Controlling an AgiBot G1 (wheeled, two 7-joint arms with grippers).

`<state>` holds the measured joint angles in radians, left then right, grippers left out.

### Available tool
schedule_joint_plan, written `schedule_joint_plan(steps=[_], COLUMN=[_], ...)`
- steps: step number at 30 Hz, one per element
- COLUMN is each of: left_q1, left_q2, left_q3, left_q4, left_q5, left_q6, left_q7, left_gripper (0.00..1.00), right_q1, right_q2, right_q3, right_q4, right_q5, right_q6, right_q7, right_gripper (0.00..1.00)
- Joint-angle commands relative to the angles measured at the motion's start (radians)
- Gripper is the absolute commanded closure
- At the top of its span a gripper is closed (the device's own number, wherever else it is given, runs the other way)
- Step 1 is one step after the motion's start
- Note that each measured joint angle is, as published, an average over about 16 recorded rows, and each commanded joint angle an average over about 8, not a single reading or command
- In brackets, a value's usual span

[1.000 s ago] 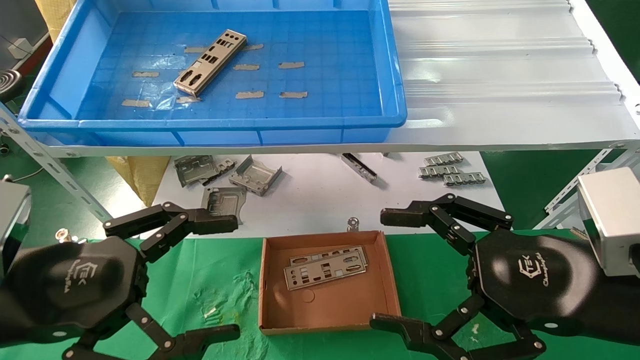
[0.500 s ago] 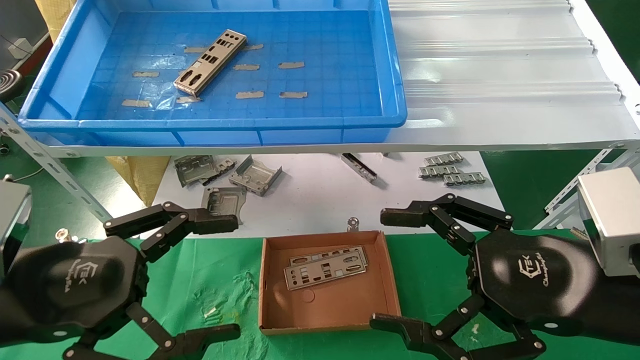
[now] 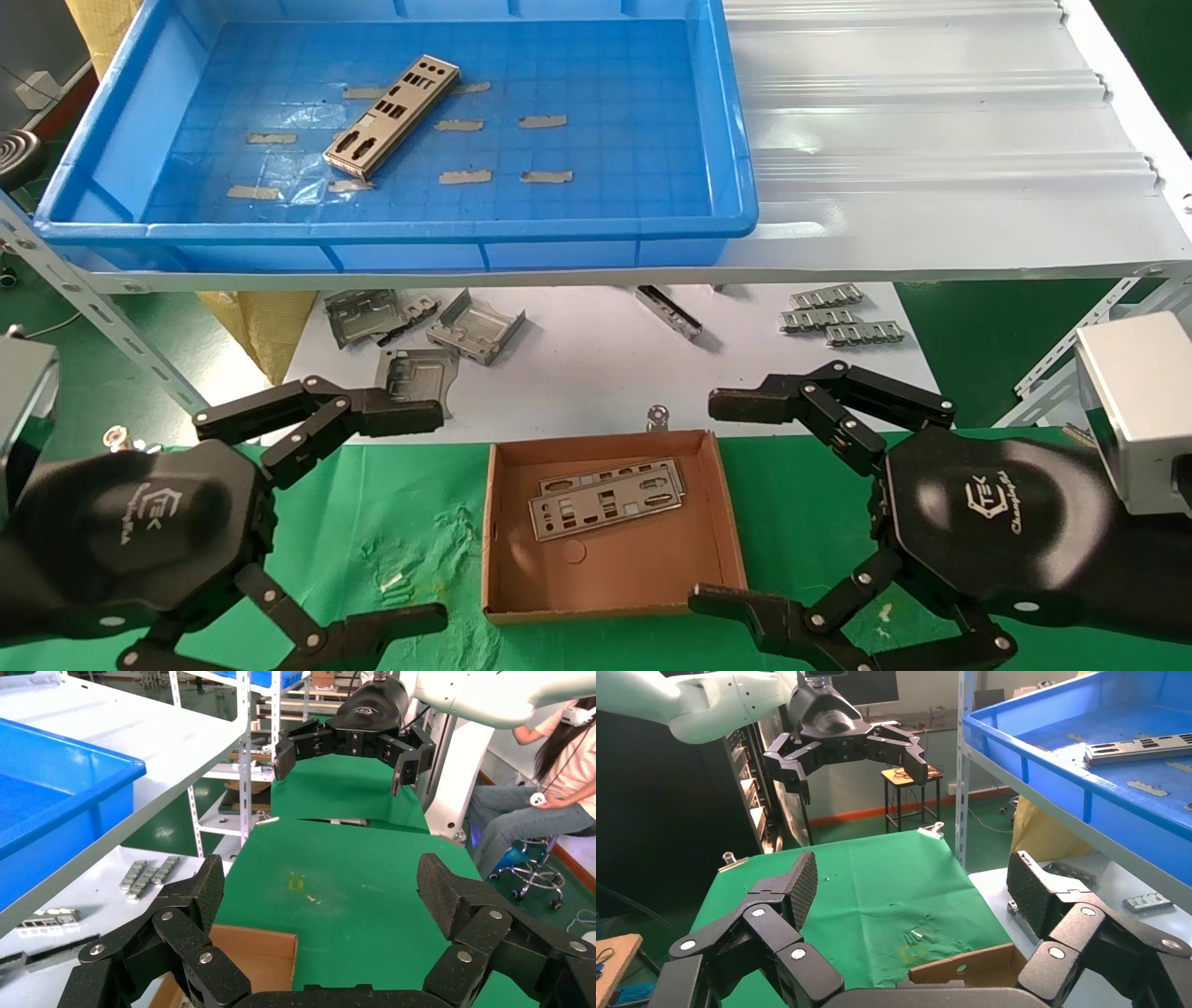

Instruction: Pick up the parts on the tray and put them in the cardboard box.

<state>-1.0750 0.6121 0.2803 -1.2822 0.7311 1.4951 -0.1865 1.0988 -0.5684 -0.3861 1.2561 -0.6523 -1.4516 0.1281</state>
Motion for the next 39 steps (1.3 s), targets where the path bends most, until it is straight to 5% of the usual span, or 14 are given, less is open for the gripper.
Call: schedule_joint_plan(steps=[1,39], left_q1=[0.0,0.0], left_q2=[0.0,0.0], left_q3=[0.0,0.0], left_q4=[0.0,0.0], left_q5=[0.0,0.0], left_q6=[0.0,0.0], left_q7=[0.0,0.0], left_gripper=[0.0,0.0], right_q1=[0.0,0.0], right_q2=[0.0,0.0], right_q3=[0.0,0.0], right_q4=[0.0,0.0], right_q5=[0.0,0.0], right_q6=[0.0,0.0], right_q7=[0.0,0.0], right_gripper=[0.0,0.0])
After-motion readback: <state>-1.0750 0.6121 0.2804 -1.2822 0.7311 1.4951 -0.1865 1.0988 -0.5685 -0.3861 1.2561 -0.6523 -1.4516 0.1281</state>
